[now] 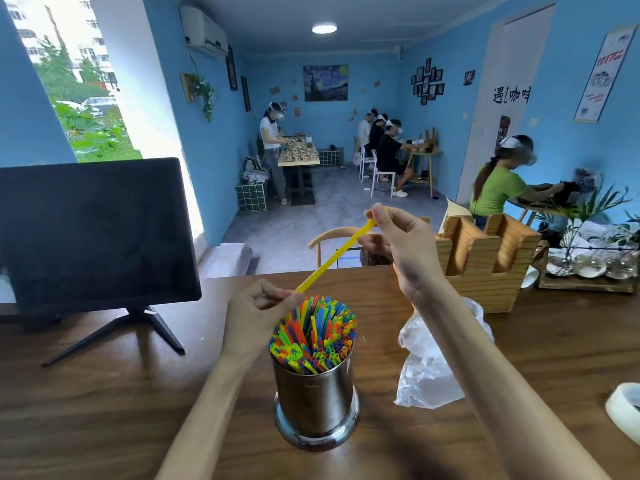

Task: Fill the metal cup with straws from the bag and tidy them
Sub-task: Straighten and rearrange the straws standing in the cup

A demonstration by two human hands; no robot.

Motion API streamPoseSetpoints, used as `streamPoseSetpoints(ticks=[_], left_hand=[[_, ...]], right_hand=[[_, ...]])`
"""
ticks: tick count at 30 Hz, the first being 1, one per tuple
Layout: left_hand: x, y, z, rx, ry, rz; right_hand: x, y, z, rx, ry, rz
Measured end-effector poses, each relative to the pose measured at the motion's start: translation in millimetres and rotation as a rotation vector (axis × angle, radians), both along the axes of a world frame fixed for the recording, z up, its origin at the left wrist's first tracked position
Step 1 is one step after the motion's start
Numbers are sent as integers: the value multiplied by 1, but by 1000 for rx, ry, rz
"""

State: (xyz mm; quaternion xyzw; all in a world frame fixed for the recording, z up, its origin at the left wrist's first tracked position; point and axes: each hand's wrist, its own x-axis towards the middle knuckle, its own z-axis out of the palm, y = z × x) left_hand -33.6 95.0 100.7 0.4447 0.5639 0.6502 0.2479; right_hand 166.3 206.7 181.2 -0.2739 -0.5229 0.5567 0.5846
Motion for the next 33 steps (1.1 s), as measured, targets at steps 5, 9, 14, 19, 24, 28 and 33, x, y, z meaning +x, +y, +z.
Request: streamPoseSetpoints(ticks=[5,9,14,19,24,28,33], left_hand=[[9,-2,-4,-67,308,-56],[2,-4,0,-98,430,-94],[4,-9,-6,-41,398,-33],[17,-17,-20,21,98,-111],[21,-16,-30,32,78,-55],[24,-10,-38,62,50,-37],[28,-6,-44,86,-22,9]], right_hand=[[-16,-5,16,373,-137,-129],[-22,-7,16,555,-245,-226],[-30,-12,-12,563,-431,-188],[-38,-24,-54,595,-595,-59],[-33,-24,-86,510,-772,39],[-21,-20,-93,387,-706,197],[-17,-36,-115,97,-335,305]])
